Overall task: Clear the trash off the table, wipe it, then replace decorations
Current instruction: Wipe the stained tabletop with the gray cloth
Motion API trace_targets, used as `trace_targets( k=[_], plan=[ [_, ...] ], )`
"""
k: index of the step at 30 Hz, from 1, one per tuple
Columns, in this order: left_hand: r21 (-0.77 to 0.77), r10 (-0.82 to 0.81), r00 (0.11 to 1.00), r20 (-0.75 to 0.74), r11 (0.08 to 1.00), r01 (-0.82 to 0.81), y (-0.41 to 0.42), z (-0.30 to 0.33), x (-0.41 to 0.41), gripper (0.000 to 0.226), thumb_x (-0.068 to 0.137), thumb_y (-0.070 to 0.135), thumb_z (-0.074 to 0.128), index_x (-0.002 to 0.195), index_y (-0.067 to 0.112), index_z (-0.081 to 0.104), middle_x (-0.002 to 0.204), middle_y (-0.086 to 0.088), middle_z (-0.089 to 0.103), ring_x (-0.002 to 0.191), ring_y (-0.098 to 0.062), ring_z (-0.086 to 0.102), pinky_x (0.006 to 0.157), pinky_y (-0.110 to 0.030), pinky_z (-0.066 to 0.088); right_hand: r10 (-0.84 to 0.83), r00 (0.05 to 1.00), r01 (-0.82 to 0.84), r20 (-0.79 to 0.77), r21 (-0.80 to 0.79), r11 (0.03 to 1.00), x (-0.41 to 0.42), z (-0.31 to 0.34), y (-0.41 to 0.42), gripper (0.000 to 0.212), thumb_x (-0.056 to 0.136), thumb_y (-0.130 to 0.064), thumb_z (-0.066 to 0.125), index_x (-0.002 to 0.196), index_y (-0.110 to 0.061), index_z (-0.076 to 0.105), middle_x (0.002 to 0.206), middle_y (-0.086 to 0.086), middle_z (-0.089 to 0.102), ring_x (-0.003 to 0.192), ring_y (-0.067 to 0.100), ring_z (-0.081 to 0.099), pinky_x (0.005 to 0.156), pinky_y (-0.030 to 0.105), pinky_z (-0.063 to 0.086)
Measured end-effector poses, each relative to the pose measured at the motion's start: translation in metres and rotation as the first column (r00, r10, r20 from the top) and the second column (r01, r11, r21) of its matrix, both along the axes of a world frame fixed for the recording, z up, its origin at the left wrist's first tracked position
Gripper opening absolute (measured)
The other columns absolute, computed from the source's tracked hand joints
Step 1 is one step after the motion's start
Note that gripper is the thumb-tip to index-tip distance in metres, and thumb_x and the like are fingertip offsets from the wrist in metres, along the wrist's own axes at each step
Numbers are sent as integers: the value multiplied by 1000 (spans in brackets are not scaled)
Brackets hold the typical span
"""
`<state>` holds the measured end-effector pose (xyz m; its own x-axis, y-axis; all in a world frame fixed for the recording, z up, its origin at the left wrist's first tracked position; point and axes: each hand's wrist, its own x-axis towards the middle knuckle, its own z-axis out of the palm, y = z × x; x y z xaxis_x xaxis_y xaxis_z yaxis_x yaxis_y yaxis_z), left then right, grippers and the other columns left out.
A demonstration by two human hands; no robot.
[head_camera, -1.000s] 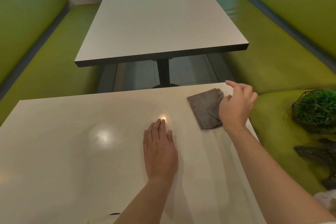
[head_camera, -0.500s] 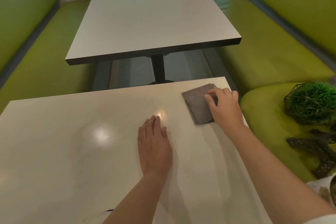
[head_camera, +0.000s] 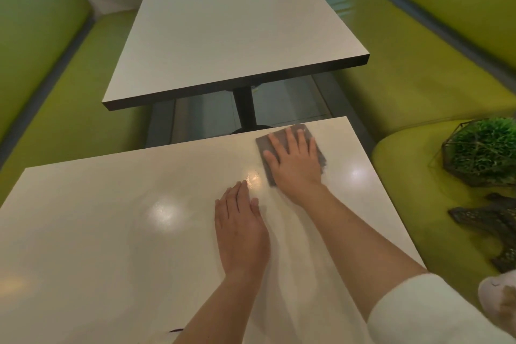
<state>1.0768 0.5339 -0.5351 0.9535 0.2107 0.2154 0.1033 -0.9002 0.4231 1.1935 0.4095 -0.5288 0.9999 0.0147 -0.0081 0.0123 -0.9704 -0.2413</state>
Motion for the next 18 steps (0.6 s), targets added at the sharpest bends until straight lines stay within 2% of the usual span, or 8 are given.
trace_targets(
  k=[2,5,7,9,12,15,18],
  plan=[
    [-39,34,999,21,999,-34,0,0,-2,39,105,30,26,137,22,46,138,5,47,131,-15,37,114,-35,30,146,989,-146,-10,13,989,10,5,37,53,103,-53,6,155,-42,6,165,3,-4,150,28,-12,120,49,-10],
    [-44,92,994,58,995,-89,0,1,-3,33,101,29,27,128,25,45,129,5,49,121,-17,42,104,-33,34,393,919,-393,-30,-8,919,20,6,65,50,103,-52,7,153,-47,10,165,-2,-2,151,26,-9,120,47,-11],
    [-14,95,992,78,995,-94,0,0,-3,30,98,28,30,122,23,47,123,4,50,115,-19,46,99,-35,37,427,904,-427,-25,-5,904,27,6,55,51,102,-55,10,152,-47,13,165,-3,2,151,26,-6,121,46,-8],
    [22,93,991,100,995,-96,1,-3,-2,25,97,24,38,118,21,49,118,4,51,109,-21,49,93,-36,39,330,944,-330,-5,-34,943,34,3,29,53,101,-57,10,153,-46,14,165,-2,4,151,26,-3,122,46,-3],
    [29,98,988,121,994,-103,0,-5,-2,22,95,21,42,116,22,49,115,4,52,105,-21,51,91,-35,38,60,998,-60,-4,-82,995,38,-1,-30,53,102,-54,9,154,-44,9,165,-2,3,151,25,-2,122,44,-3],
    [14,77,989,129,997,-79,2,-5,-2,22,97,24,40,117,23,48,116,5,51,106,-20,50,93,-35,37,-135,990,131,-42,-84,988,39,1,-83,52,104,-49,11,155,-40,7,165,-1,1,151,26,-2,122,44,-2],
    [-44,53,994,98,998,-49,4,-4,0,26,100,31,34,121,24,49,119,6,50,109,-18,48,95,-34,34,-256,962,249,-99,-74,966,38,4,-96,53,104,-47,8,156,-38,2,165,2,-4,151,29,-5,121,48,-4]
  ],
)
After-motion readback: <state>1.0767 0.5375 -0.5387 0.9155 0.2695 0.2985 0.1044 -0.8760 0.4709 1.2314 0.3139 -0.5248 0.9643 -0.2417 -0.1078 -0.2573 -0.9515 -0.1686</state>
